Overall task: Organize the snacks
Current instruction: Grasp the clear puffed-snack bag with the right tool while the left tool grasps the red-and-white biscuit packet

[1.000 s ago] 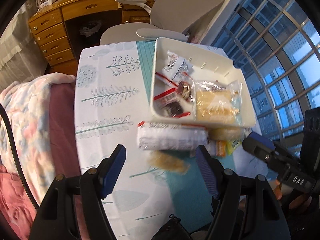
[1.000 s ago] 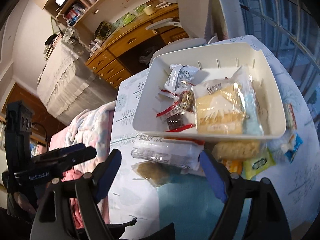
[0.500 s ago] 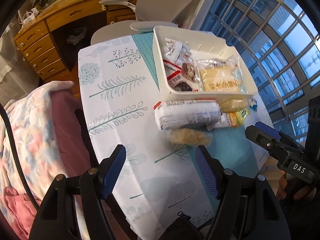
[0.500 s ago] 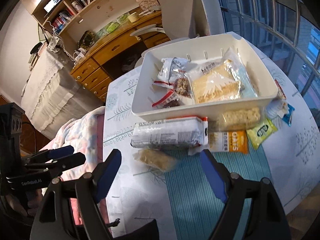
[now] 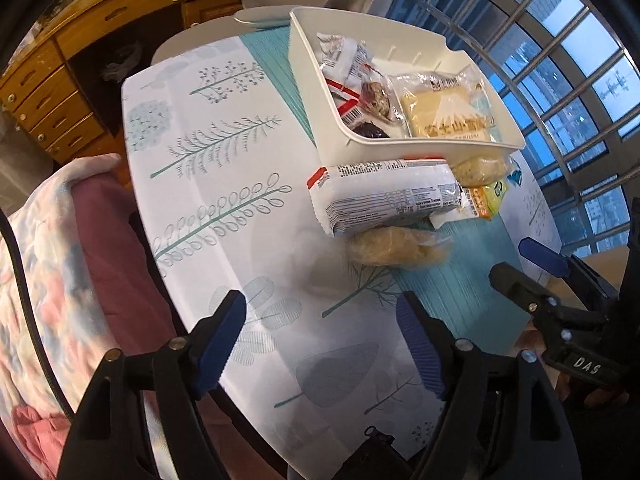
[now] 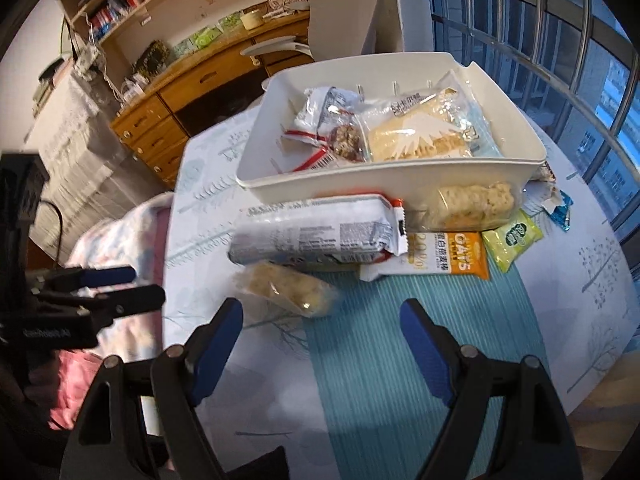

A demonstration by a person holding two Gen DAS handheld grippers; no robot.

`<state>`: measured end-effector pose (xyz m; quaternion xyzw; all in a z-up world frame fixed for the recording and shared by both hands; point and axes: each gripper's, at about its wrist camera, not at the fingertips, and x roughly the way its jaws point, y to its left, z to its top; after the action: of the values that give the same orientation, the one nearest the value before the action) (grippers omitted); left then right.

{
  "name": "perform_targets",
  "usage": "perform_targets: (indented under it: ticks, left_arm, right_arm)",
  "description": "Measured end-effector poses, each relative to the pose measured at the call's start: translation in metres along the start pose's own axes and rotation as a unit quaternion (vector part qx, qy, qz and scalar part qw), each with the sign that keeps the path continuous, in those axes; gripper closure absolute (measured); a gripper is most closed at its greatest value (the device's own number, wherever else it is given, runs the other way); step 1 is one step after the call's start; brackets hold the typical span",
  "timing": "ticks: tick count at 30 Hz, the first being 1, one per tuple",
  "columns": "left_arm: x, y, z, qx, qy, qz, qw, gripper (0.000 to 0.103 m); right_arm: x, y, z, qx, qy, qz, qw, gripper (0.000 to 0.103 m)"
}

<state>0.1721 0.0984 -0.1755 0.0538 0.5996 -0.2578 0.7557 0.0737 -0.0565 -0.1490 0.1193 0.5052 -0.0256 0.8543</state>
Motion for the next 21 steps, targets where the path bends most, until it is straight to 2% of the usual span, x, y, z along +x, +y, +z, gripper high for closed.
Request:
perform_targets:
  ticks: [4, 8, 13, 16, 21]
  left_arm:
    - [0.011, 0.002, 0.008, 0.006, 0.007, -0.009, 0.9999, 0.026]
    - [0.023, 0.007, 0.021, 0.0, 0.007, -0.033, 0.9994, 0.026]
    - [0.036, 0.012, 0.039, -0.014, 0.003, -0.06, 0.9981, 0.025]
    - [0.048, 0.014, 0.049, -0.023, 0.007, -0.08, 0.9965, 0.02]
    - [0.073, 0.014, 0.063, -0.041, 0.034, -0.111, 0.9923, 0.017]
  right_arm:
    - [0.009, 0.008, -0.005, -0.034, 0.001, -0.023, 0.999, 0.022]
    - [0.016, 0.023, -0.009, -0.096, -0.005, -0.047, 0.994, 0.022]
    - [0.027, 0.044, -0.013, -0.183, -0.013, -0.072, 0.98, 0.022]
    - [0.035, 0.052, -0.014, -0.219, -0.016, -0.073, 0.973, 0.022]
    - [0.047, 0.063, -0.017, -0.283, -0.019, -0.072, 0.956, 0.022]
